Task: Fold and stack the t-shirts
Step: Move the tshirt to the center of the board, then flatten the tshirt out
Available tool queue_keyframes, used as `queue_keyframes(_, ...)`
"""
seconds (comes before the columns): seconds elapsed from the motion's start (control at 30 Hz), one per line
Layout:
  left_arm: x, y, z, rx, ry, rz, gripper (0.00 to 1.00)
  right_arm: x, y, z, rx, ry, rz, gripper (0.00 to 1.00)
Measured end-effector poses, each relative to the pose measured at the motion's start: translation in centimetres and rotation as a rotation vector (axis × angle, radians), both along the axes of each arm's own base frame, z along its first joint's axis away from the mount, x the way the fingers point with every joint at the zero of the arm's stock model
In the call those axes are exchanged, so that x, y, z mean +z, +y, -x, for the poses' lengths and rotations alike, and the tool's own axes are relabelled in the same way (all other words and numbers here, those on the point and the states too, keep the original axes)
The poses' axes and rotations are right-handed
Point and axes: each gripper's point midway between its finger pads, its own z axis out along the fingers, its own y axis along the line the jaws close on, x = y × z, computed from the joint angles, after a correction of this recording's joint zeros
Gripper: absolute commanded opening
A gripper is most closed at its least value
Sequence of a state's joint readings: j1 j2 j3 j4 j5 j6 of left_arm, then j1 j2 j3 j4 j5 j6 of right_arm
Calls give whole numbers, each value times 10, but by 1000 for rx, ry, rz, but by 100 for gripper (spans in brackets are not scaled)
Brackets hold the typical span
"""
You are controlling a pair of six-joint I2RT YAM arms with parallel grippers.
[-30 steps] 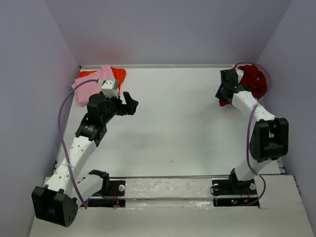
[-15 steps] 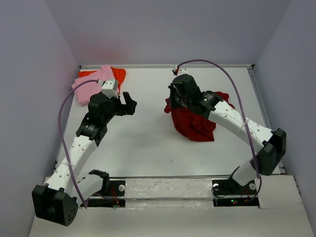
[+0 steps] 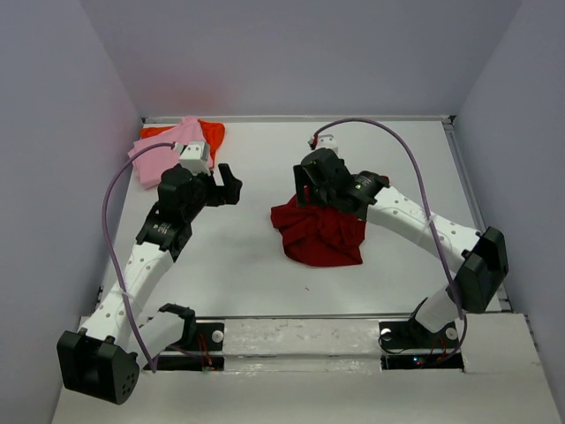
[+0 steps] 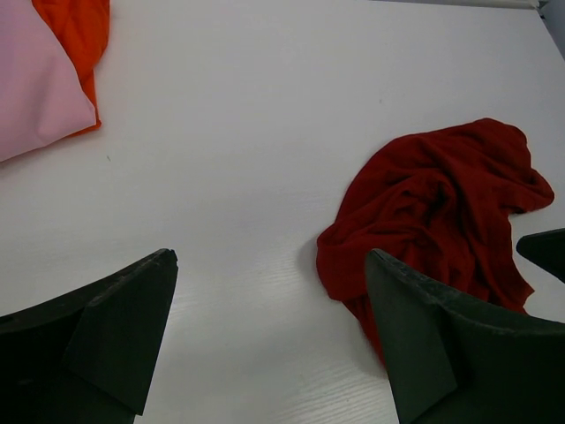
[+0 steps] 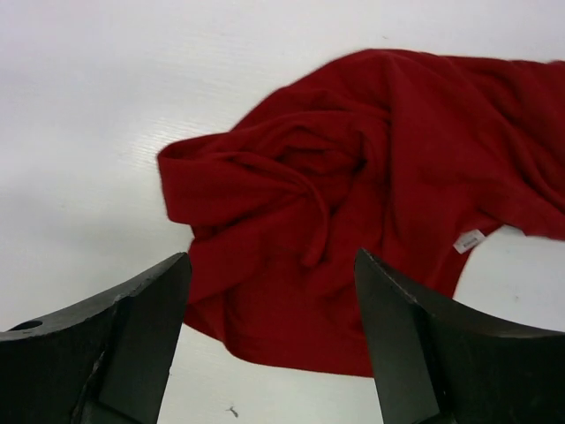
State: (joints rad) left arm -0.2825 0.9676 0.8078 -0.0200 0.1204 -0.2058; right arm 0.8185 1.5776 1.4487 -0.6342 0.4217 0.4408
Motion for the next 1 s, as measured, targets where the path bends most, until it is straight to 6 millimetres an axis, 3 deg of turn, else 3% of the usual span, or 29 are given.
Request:
queue_keyframes(0.1,0,0,0,1,0,0,96,-4,-20,10,-40,3,33,78)
queue_keyframes(0.3,0,0,0,1,0,0,96,-28,-59,52,-90,55,2,71)
queue_keyframes(0.5,0,0,0,-2,0,1,96,-92,-80,88,-97,197,44,66)
queue_keyframes(0.7,0,0,0,-3,1,1,96,-127,-67,92,-68,273,51,65)
queue_keyframes(1.0,0,0,0,-3,1,1,96,-159,-40,69,-31,307,117,65)
